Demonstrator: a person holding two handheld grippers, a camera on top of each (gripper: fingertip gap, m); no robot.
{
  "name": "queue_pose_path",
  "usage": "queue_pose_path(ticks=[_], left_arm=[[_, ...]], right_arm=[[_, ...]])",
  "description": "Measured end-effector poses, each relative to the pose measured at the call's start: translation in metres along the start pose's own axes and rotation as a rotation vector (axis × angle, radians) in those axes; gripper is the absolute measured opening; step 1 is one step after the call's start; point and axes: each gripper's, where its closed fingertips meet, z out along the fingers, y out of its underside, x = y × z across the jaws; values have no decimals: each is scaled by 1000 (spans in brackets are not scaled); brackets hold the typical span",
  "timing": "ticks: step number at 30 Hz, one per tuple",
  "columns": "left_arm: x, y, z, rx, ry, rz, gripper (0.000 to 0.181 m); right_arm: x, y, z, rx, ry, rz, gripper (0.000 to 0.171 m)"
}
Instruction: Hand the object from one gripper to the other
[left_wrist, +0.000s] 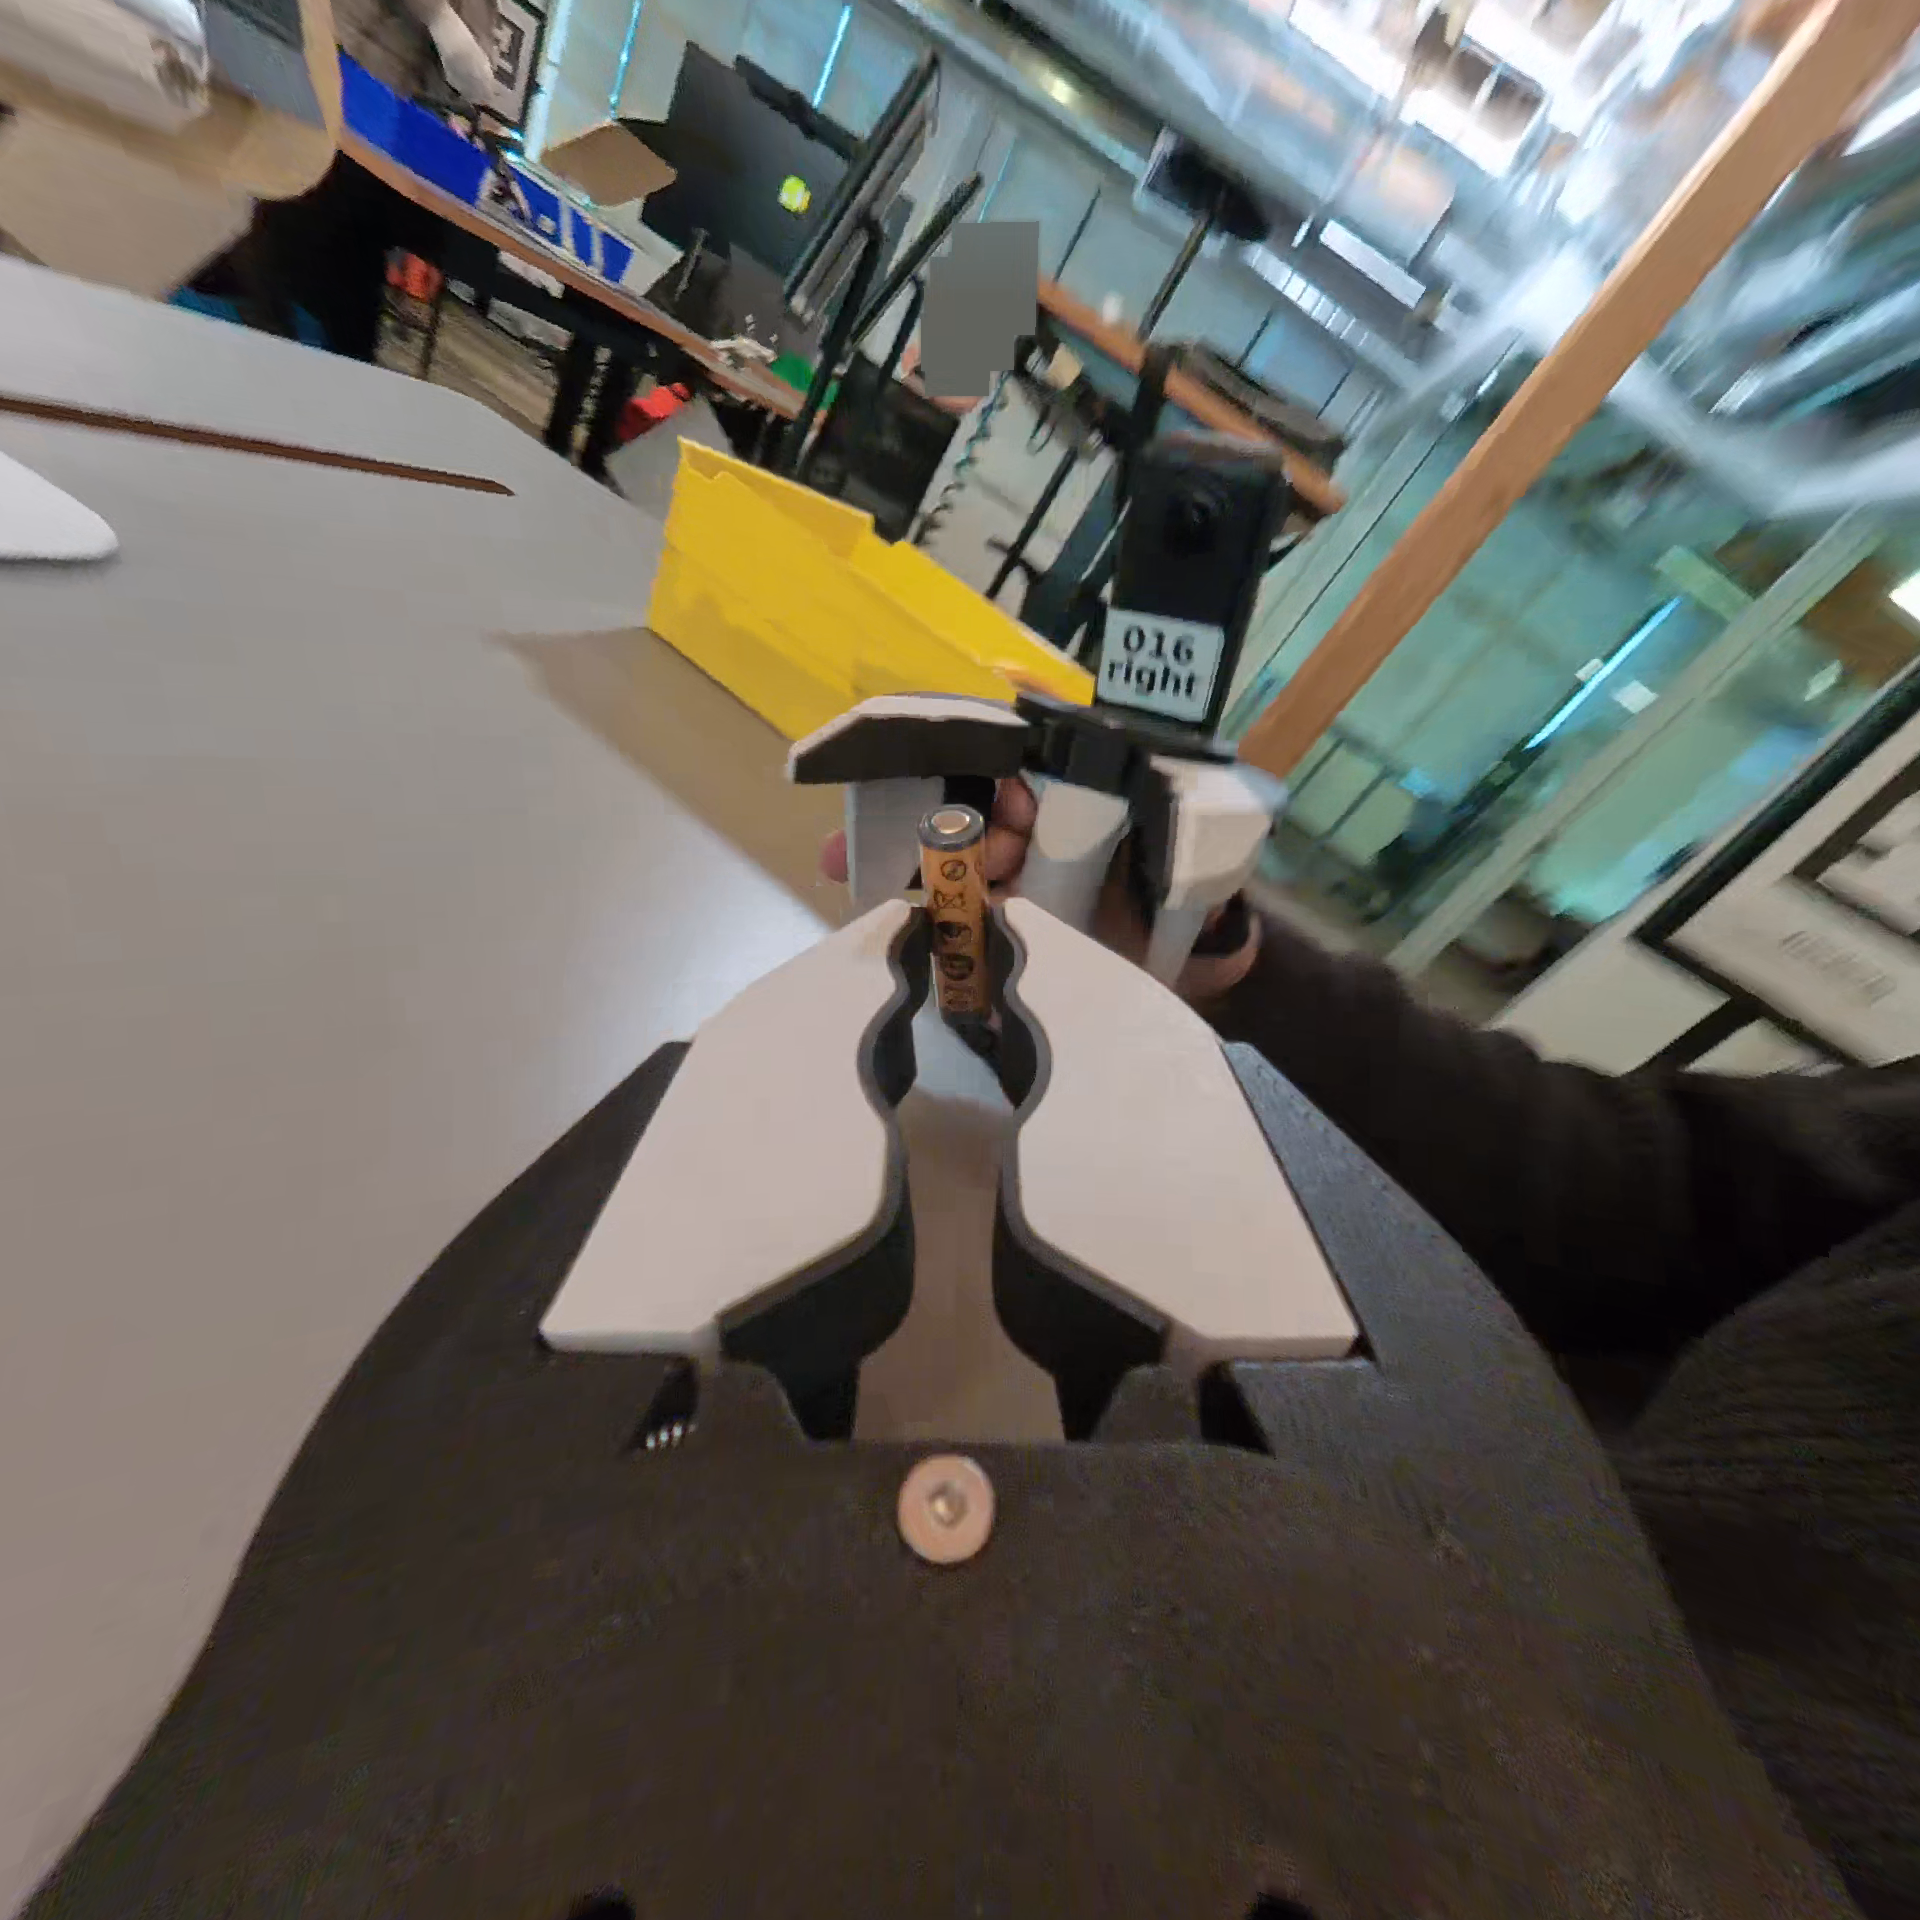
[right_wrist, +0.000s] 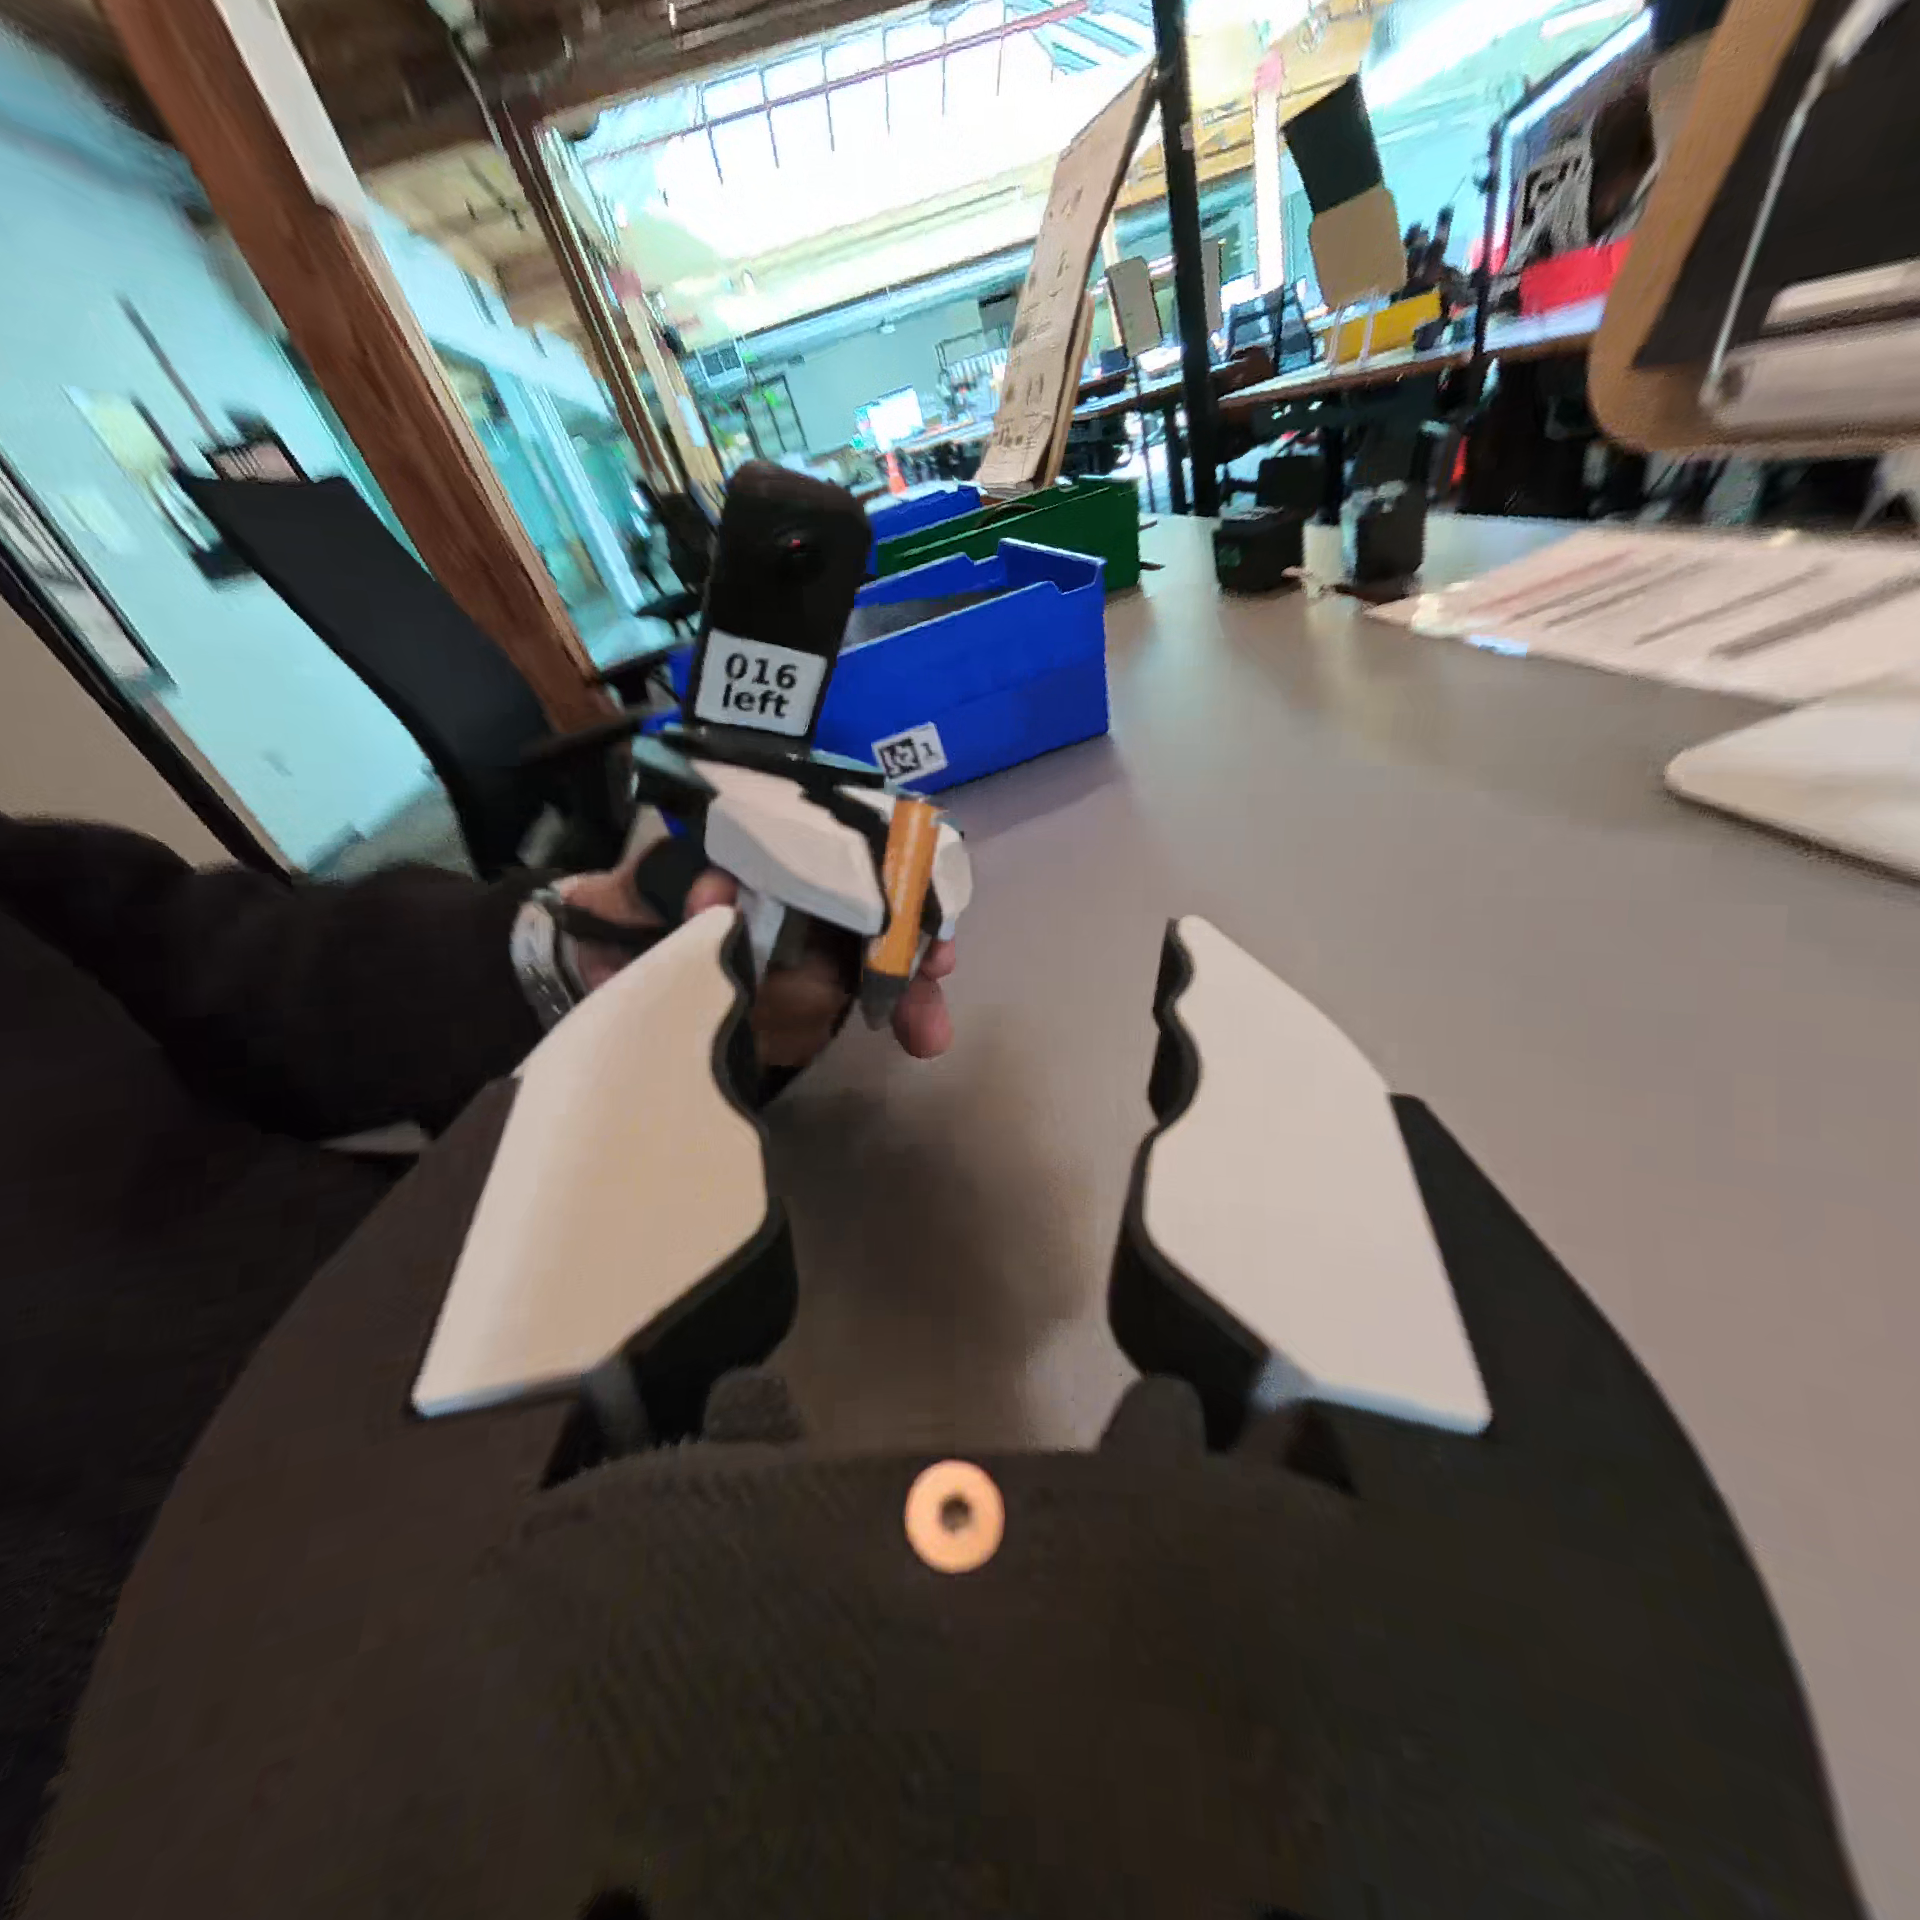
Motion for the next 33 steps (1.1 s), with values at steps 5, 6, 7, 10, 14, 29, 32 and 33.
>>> queue_pose_path(ticks=[5, 6, 7, 10, 14, 29, 32, 33], left_arm=[[2, 1, -2, 4, 108, -192, 9], [3, 3, -1, -8, 114, -201, 9], [4, 6, 1, -26, 117, -198, 9], [4, 22, 6, -129, 64, -87, 9], [8, 40, 11, -243, 45, 18, 10], [13, 35, 12, -197, 67, 32, 11], [10, 32, 11, -175, 55, 23, 23], [9, 32, 11, -176, 51, 19, 25]], right_arm=[[-4, 1, -2, -40, 14, -74, 39], [-5, 1, -3, -49, -6, -9, 33], [-7, 2, -4, -59, -39, 75, 28], [-12, -3, -8, -39, -132, 250, 23], [-14, 10, -4, -117, -124, 230, 26], [-16, 18, 3, -177, -112, 234, 10], [-9, 5, -4, -99, -96, 265, 10], [-6, 0, -7, -68, -91, 280, 10]])
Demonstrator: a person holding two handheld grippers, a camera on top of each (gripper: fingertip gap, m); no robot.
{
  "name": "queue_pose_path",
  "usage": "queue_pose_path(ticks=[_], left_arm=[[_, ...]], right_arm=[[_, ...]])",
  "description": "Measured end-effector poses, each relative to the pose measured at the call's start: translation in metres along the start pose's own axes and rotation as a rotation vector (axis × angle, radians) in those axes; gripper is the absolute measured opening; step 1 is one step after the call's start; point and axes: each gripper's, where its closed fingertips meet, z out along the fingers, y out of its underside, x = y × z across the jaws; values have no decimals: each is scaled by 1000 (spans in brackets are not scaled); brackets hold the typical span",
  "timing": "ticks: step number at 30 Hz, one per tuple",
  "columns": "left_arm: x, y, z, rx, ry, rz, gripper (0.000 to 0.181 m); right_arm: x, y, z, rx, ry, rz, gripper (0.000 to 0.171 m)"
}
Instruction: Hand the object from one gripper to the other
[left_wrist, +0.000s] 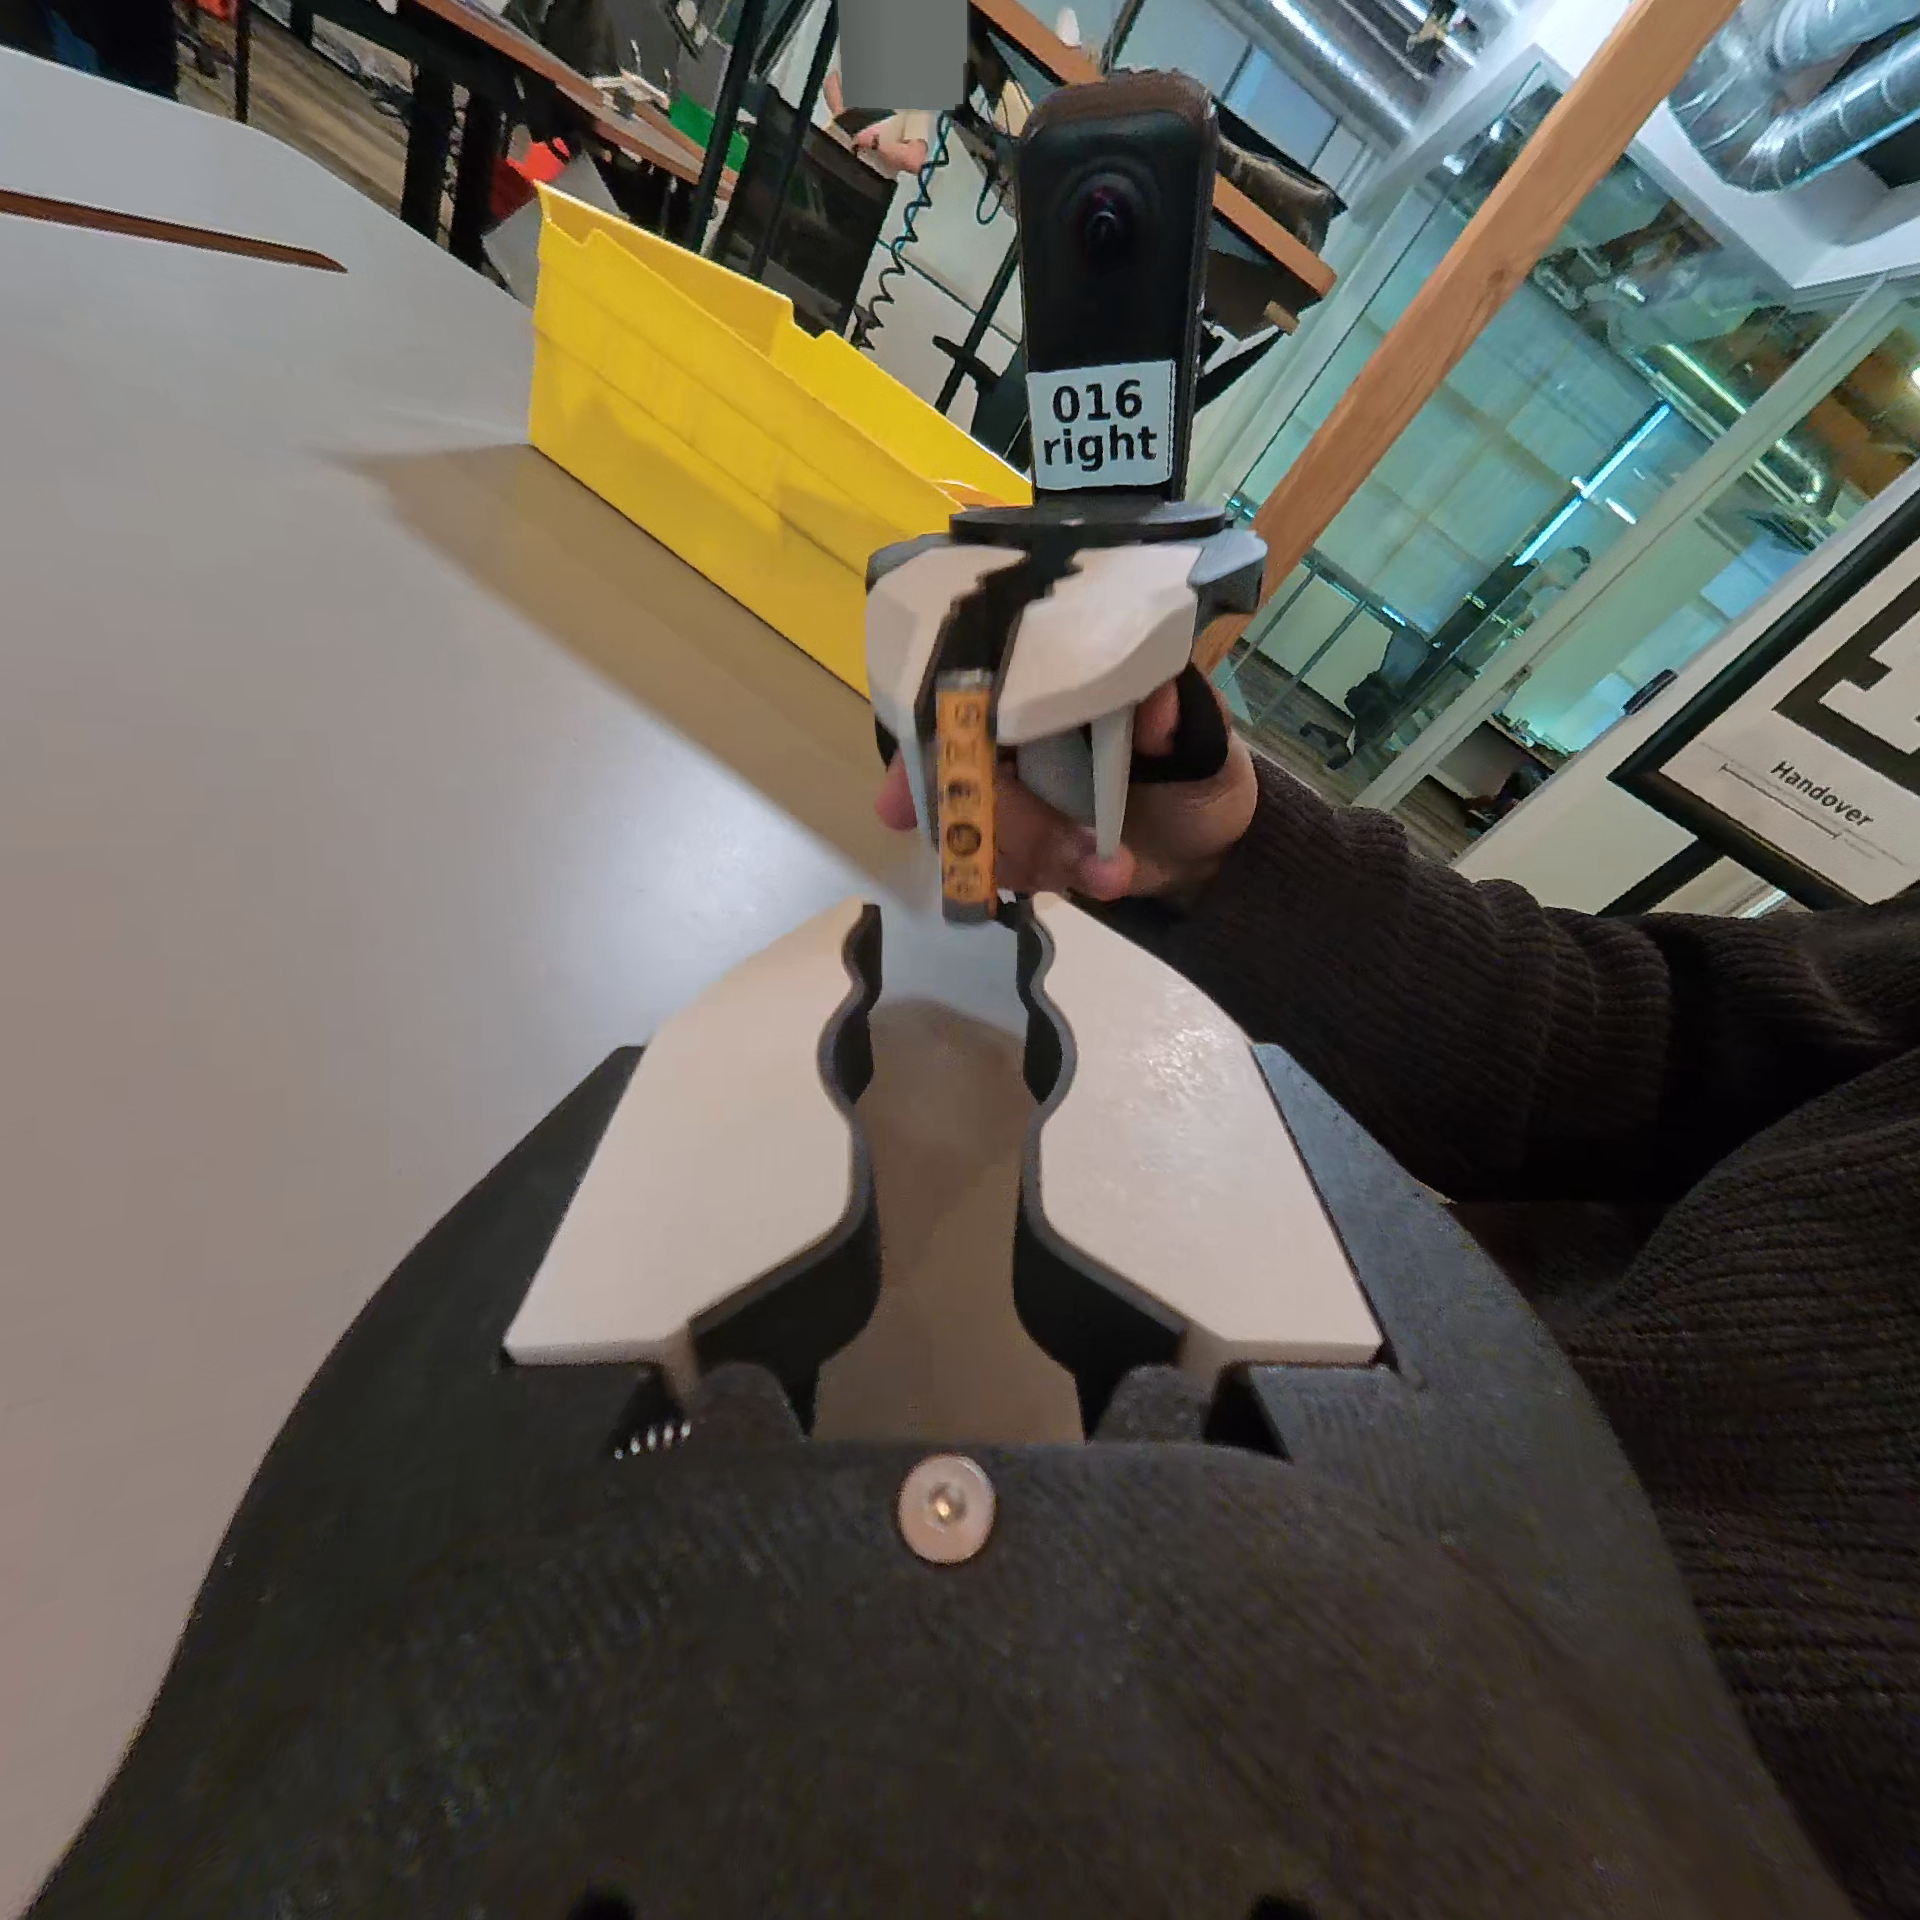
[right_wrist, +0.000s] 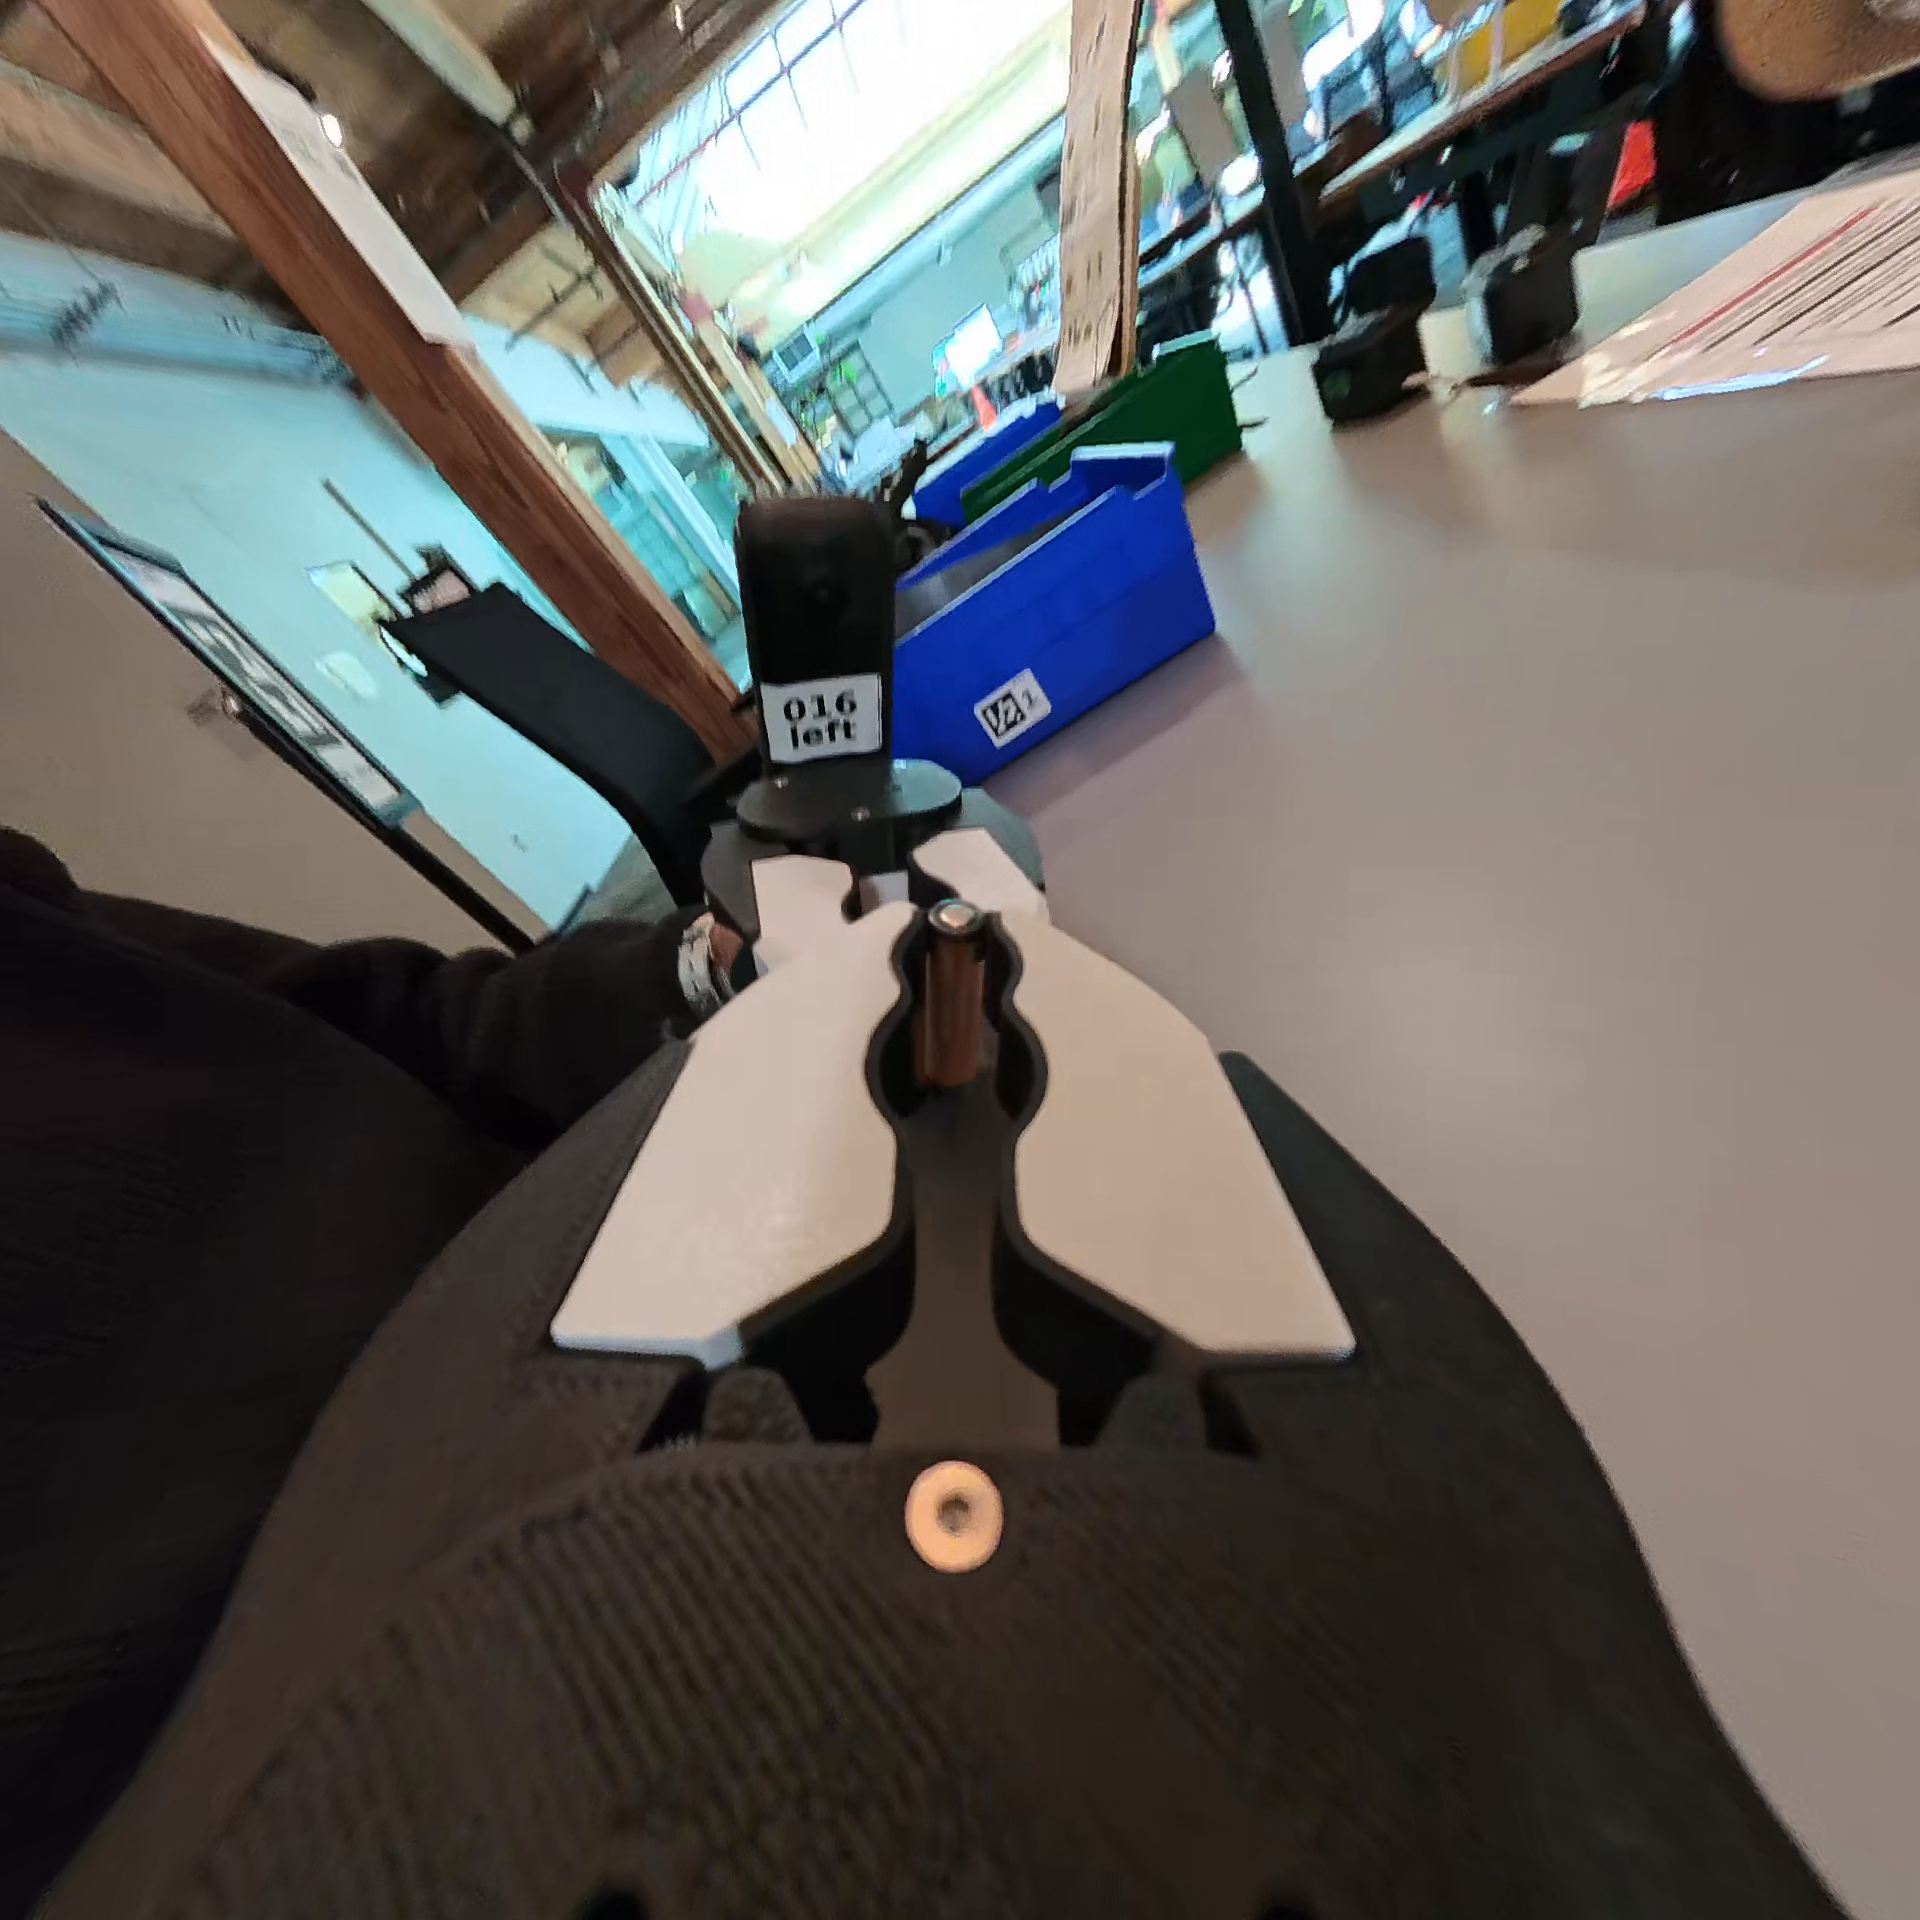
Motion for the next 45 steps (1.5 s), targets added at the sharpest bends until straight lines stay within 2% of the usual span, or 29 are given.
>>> queue_pose_path(ticks=[7, 11, 19, 33, 45], left_arm=[[-1, 11, 11, -39, -32, 20, 26], [-3, 8, 19, 35, -63, -68, 22], [13, -7, 20, 241, 86, -246, 7], [9, -34, -2, 456, 135, -314, 7], [-3, -54, -25, 612, 88, -331, 11]], right_arm=[[2, -22, -16, 156, -33, 66, 10], [-3, -20, -11, 147, -41, 40, 10], [-4, -17, -5, 140, -43, 35, 10], [-5, -22, -8, 179, -50, 33, 10], [-6, -6, 9, 81, 0, -33, 11]])
